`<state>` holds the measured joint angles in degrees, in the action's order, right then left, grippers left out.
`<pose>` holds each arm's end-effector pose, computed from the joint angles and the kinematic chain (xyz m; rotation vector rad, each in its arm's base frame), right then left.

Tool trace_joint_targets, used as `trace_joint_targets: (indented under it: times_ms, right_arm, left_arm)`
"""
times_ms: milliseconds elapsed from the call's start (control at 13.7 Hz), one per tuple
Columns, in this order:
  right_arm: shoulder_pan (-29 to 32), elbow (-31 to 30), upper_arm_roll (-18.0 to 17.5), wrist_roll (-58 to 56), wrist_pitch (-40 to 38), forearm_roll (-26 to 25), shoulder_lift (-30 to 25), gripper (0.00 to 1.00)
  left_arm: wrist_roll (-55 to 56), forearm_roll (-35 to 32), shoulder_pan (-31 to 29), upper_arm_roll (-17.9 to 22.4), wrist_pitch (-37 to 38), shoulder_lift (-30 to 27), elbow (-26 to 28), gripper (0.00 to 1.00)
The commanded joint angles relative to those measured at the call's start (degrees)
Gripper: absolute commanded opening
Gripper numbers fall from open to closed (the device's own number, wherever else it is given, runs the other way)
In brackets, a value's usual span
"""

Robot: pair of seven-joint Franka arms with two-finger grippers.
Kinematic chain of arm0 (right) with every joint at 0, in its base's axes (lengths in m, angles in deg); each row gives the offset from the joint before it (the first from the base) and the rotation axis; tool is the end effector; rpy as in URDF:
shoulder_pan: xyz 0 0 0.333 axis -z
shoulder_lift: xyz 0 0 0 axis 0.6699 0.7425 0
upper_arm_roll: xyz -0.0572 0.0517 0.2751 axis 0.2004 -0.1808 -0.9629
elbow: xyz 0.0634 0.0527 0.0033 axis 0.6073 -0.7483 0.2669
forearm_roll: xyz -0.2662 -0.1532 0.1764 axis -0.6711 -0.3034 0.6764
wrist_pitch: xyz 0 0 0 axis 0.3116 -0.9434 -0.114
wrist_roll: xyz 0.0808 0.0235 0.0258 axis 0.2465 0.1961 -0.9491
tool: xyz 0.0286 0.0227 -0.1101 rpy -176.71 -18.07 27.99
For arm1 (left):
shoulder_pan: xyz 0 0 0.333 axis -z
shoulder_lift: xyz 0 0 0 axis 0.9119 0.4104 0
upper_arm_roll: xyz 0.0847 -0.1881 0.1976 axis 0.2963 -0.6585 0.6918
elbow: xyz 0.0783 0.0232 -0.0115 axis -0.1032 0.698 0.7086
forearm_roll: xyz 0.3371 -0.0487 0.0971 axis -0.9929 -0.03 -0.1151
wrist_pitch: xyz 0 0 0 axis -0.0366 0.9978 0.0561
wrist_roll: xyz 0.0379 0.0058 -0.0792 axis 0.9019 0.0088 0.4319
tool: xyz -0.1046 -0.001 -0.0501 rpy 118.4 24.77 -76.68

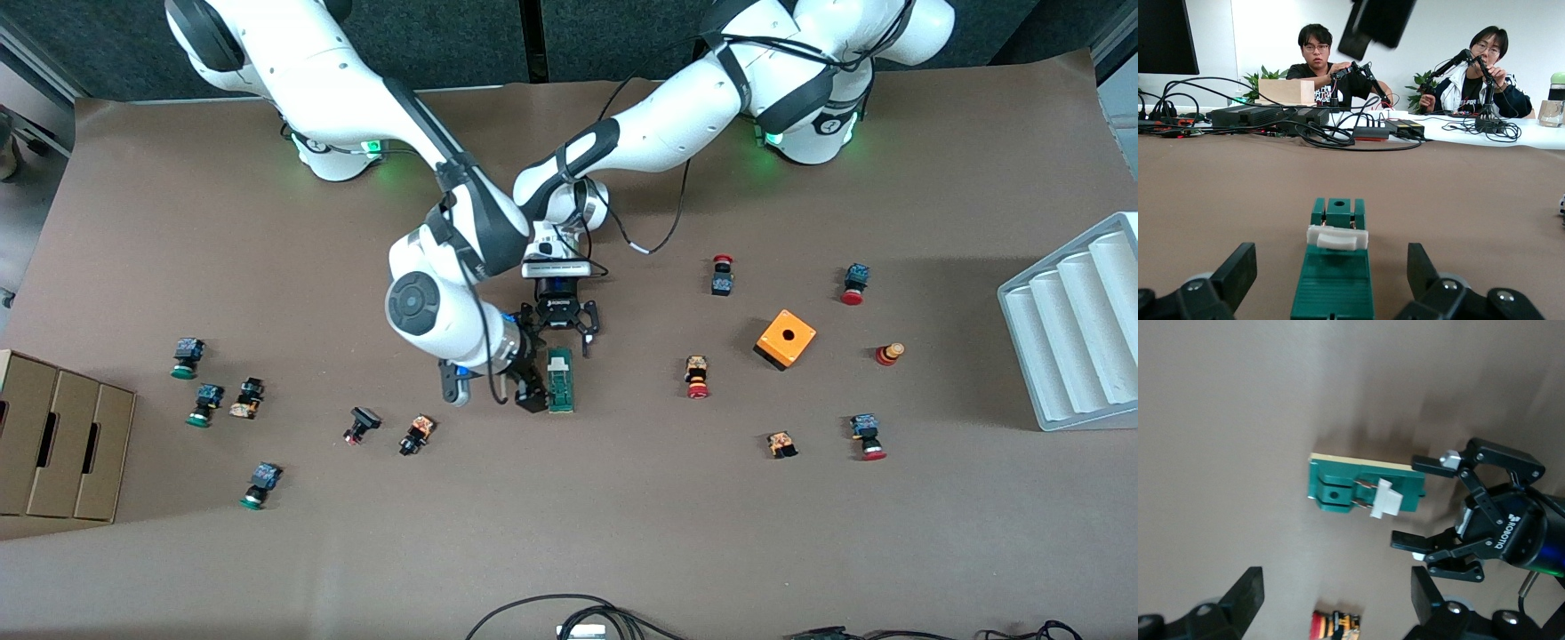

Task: Close load switch with both arms
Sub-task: 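Lower the left gripper onto the switch while the right gripper grasps its base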

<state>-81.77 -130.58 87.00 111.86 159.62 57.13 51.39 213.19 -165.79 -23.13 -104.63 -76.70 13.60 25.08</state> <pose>0.5397 0.3964 0.2949 -2.1883 1.8826 0.3692 0.3394 -0.5195 0.0801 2.3662 0.0872 2.0368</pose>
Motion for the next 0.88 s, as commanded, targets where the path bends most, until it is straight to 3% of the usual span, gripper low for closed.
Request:
trace_joint_targets:
  times_ms: [0, 803]
  right_arm:
    - [-2.21, -1.66, 0.68, 0.62, 2.46, -0.16, 0.65, 0.97]
    - [-2.57, -2.28, 0.95, 0.18, 3.44, -1.31, 1.10, 0.96]
  left_arm:
    - [-0.44, -0.58, 1.30, 0.14, 0.17, 1.60, -2.93, 0.99]
    - [-0.52, -0.67, 2.10, 0.85, -0.18, 4.24, -5.65, 0.99]
